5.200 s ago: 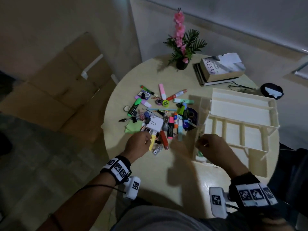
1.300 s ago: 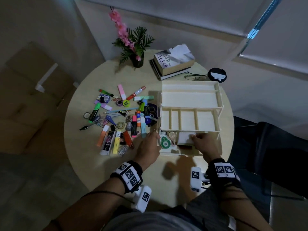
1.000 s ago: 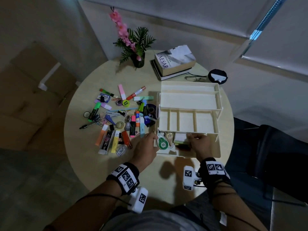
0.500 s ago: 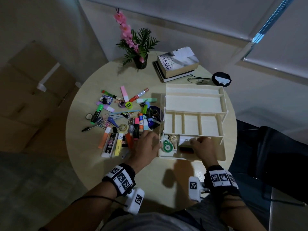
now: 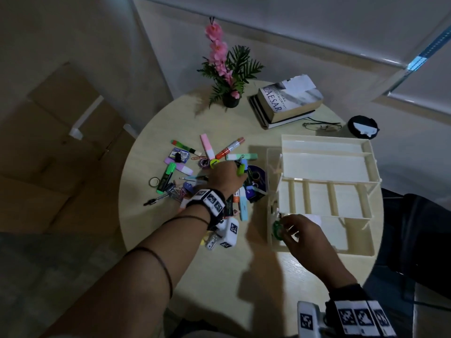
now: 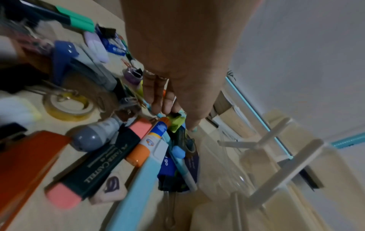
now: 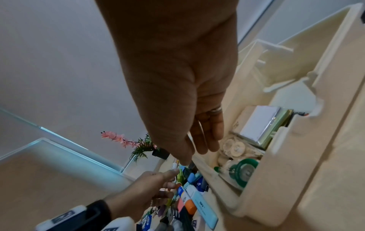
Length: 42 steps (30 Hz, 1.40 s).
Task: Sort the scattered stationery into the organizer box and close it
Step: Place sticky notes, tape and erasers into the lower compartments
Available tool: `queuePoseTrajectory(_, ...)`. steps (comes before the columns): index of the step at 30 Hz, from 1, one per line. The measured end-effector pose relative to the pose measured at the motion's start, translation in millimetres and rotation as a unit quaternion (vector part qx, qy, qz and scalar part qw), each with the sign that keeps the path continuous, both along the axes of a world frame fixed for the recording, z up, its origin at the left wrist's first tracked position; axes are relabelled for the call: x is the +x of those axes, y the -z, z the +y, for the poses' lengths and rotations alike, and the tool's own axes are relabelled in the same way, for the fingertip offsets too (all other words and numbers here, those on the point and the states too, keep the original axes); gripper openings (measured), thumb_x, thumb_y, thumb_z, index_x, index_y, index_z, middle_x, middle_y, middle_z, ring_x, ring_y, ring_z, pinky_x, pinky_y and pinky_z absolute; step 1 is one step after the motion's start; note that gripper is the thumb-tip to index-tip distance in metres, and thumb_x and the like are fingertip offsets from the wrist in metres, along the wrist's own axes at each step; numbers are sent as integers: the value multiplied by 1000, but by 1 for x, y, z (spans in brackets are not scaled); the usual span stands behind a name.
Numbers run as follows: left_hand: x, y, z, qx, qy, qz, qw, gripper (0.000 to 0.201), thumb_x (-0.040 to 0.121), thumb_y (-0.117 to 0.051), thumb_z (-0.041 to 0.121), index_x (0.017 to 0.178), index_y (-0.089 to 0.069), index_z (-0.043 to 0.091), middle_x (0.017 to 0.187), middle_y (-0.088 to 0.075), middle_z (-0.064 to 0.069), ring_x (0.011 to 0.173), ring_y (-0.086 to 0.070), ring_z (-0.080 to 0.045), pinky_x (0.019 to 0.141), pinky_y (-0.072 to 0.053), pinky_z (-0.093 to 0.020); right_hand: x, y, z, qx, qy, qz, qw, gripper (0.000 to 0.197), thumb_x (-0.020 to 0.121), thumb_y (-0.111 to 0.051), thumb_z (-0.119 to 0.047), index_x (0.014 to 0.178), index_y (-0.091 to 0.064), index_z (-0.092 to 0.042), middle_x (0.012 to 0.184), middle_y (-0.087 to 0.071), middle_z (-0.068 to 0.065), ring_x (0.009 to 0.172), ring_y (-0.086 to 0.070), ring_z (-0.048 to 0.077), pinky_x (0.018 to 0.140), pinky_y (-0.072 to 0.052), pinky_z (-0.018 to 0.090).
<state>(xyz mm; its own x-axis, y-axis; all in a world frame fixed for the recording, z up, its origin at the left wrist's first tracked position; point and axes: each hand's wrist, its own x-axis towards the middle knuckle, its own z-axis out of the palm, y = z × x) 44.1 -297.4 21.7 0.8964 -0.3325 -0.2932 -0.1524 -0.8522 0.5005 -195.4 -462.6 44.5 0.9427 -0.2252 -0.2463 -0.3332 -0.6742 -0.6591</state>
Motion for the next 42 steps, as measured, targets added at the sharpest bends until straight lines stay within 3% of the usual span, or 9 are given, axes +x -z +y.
queuePoseTrajectory(9,11,21,-5,-3,-7,25,1000,43,89,-78,47,70,-55,17,62,-49,6,69,-61,-22,51,-34,-27,-43,1,8,-15,32,35,999,20,90,-80,-13,105,-75,-25,81,-68,-19,85,-65,0,68,-47,8)
queuePoseTrajectory(16,18,25,0,-33,-37,35,998,26,89,-77,31,74,-67,11,71,-68,-3,70,-71,-25,63,-61,-36,-52,5,17,3,43,54,998,19,92,-79,-14,107,-76,-25,84,-71,-18,87,-67,-1,70,-48,7)
queuePoseTrajectory(21,14,9,18,-55,-48,19,997,21,94,-70,22,75,-69,14,71,-69,0,64,-68,-17,64,-65,-39,-42,3,18,10,36,43,998,16,95,-77,-18,108,-76,-27,85,-71,-18,84,-68,3,72,-56,18)
queuePoseTrajectory(25,-6,-15,29,-201,-52,50,977,9,95,-70,14,93,-78,11,81,-76,-2,76,-72,-18,75,-64,-40,-25,1,17,49,83,25,995,9,96,-75,-22,98,-74,-30,82,-75,-14,78,-71,3,73,-59,32)
queuePoseTrajectory(28,-43,-36,29,-288,-43,125,948,14,97,-72,17,107,-79,11,83,-79,0,75,-72,-12,73,-62,-34,-9,1,19,162,164,8,973,9,98,-73,-20,92,-73,-26,85,-78,-6,82,-74,10,78,-58,35)
queuePoseTrajectory(31,-86,-40,19,-330,7,166,929,15,95,-75,10,109,-79,6,70,-75,10,60,-68,-4,63,-55,-21,3,-6,23,285,236,-29,929,9,98,-74,-18,107,-73,-16,93,-77,12,80,-74,20,78,-62,41)
queuePoseTrajectory(35,-128,-32,-1,-306,47,185,933,18,91,-79,10,109,-80,7,77,-77,4,63,-70,-5,67,-57,-24,-4,-10,10,367,262,-47,891,17,98,-74,-12,113,-75,-7,90,-78,17,76,-73,27,75,-62,42)
queuePoseTrajectory(38,-149,-31,-13,-279,57,184,941,17,92,-79,15,109,-80,14,82,-77,10,70,-73,-6,73,-62,-32,-21,-5,-8,344,267,-40,899,11,97,-73,-9,107,-78,-5,82,-78,12,69,-69,20,67,-59,32)
queuePoseTrajectory(42,-167,-38,-16,-119,166,77,976,26,95,-75,33,119,-76,23,106,-74,10,90,-68,-4,74,-45,-18,-43,27,-51,250,299,9,921,19,98,-67,-4,115,-74,-6,94,-79,11,78,-72,23,65,-57,33)
